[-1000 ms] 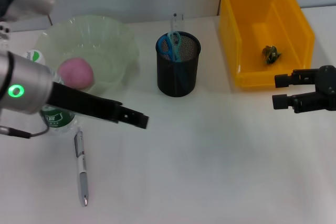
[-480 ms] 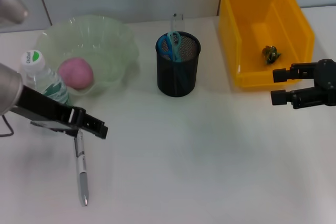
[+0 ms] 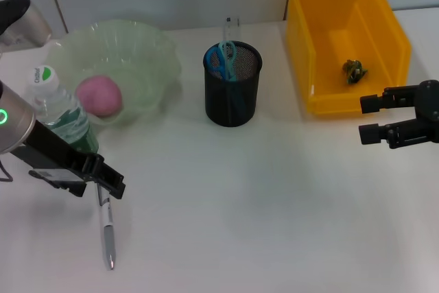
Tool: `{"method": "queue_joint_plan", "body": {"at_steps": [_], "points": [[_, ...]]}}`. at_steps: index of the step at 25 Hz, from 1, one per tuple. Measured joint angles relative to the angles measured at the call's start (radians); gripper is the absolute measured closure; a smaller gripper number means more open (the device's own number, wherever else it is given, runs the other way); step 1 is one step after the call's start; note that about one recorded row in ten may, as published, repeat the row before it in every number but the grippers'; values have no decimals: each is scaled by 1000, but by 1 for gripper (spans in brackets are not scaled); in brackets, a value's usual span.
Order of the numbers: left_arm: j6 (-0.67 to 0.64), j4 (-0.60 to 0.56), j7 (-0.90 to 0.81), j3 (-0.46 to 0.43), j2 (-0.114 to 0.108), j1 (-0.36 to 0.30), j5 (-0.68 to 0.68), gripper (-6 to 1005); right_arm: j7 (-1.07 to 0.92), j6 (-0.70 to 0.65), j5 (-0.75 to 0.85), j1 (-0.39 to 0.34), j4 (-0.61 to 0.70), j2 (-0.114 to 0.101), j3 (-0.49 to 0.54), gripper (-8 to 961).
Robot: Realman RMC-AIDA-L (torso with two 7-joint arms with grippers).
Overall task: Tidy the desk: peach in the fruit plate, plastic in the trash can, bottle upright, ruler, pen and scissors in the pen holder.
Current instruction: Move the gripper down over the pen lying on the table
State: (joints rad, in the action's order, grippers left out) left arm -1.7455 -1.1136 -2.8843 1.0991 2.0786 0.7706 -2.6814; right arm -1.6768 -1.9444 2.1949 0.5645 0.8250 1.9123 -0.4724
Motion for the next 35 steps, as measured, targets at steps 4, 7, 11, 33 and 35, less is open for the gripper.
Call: {"method": "queue_joint_plan", "body": {"at_steps": [4, 7, 11, 33, 35], "points": [[2, 21, -2, -18, 0, 0, -14, 258, 0, -1, 0, 0, 1, 0, -3, 121], [6, 42, -2, -21, 1, -5, -13, 258, 4, -2, 0, 2, 2, 0, -10, 121], [9, 55, -2, -28, 1, -12, -8, 258, 6, -4, 0, 3, 3, 1, -11, 121], [5, 9, 52, 15, -8, -35, 79, 259, 10, 2, 0, -5, 3, 1, -25, 121], [5, 9, 52, 15, -8, -35, 79, 260, 10, 6, 0, -7, 3, 1, -25, 121]]}}
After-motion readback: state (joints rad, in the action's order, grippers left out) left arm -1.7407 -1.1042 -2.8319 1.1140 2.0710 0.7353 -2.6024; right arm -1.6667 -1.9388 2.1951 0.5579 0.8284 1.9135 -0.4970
